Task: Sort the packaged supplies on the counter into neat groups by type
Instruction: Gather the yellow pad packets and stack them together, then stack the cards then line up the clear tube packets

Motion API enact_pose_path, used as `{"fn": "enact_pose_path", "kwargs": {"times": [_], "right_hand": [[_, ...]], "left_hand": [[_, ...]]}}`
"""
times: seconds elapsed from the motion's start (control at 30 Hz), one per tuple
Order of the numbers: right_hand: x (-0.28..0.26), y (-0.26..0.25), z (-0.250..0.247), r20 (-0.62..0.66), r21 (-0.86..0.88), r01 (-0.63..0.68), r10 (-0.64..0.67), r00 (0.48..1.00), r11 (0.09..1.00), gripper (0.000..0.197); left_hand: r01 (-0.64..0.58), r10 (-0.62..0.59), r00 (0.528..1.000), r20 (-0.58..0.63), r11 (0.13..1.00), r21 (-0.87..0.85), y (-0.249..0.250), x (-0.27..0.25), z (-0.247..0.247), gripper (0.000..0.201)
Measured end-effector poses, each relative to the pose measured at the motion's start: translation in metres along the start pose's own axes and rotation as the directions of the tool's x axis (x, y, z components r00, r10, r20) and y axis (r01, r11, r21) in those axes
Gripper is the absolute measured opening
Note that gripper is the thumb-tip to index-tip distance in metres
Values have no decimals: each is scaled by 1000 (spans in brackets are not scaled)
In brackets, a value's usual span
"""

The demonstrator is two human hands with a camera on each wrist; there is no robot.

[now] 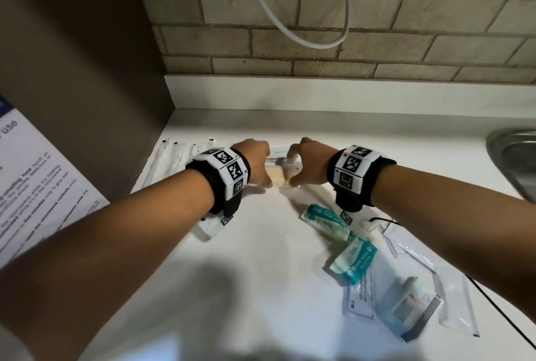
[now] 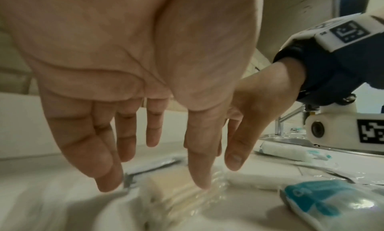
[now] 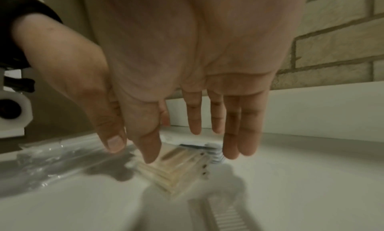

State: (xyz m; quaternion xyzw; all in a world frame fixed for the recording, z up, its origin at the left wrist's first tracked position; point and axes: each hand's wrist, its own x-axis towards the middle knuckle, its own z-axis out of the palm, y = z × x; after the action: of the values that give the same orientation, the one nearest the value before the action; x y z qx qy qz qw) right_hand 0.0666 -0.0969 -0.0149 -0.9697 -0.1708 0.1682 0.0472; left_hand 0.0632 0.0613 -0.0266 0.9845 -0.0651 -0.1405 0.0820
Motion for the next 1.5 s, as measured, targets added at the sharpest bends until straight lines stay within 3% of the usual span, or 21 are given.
{"fn": "enact_pose_path", "kwargs": {"times": [0.07, 0.17, 0.27, 0.37, 0.43, 0.5, 0.67, 0.97, 1.07, 1.17, 1.23, 1.33, 1.5], "right_hand": [[-16, 11, -4, -21, 18, -7, 8, 1000, 1000, 56], [-49, 32, -10, 50, -86, -10, 15, 999, 996, 34], [-81, 54, -3, 177, -249, -4, 50, 983, 969, 28], [-108, 80, 11, 249, -309, -7, 89, 964, 951, 27], [-121, 97, 19, 253, -302, -35, 116, 961, 953, 30], [-130, 112, 30, 223, -247, -53, 110, 969, 968, 34], [-139, 129, 46, 102, -150, -21, 37, 994, 989, 42], [-135, 137, 53, 121, -200, -12, 36, 992, 980, 85], [-135, 137, 48, 115, -180, -21, 42, 992, 983, 63], [-135, 137, 45, 111, -122, -12, 26, 993, 992, 41], [-134, 140, 44, 90, -83, -7, 14, 996, 997, 40], [-133, 143, 42, 126, -102, -17, 29, 992, 995, 45], [-135, 151, 26, 130, -139, -71, 89, 987, 988, 41]], "left_hand": [[-57, 59, 997, -60, 998, 20, 16, -13, -9, 63], [-210, 204, 974, -97, 976, -63, 51, -40, -15, 35], [-352, 355, 935, 12, 930, -101, 95, -75, -1, 18], [-443, 430, 879, 204, 896, 19, 133, -105, 30, 29], [-468, 420, 869, 263, 869, 158, 150, -118, 49, 43], [-466, 406, 878, 252, 845, 262, 161, -127, 60, 50], [-417, 369, 908, 197, 836, 357, 176, -138, 65, 41], [-272, 231, 954, 191, 934, 233, 183, -131, 83, 47], [-217, 197, 964, 180, 972, 96, 176, -125, 88, 48], [-130, 140, 976, 167, 989, -70, 171, -118, 93, 63], [-91, 118, 979, 168, 983, -159, 172, -114, 95, 62], [-96, 122, 984, 133, 978, -182, 173, -107, 91, 46], [-185, 203, 979, 26, 931, -314, 167, -93, 68, 26]]}}
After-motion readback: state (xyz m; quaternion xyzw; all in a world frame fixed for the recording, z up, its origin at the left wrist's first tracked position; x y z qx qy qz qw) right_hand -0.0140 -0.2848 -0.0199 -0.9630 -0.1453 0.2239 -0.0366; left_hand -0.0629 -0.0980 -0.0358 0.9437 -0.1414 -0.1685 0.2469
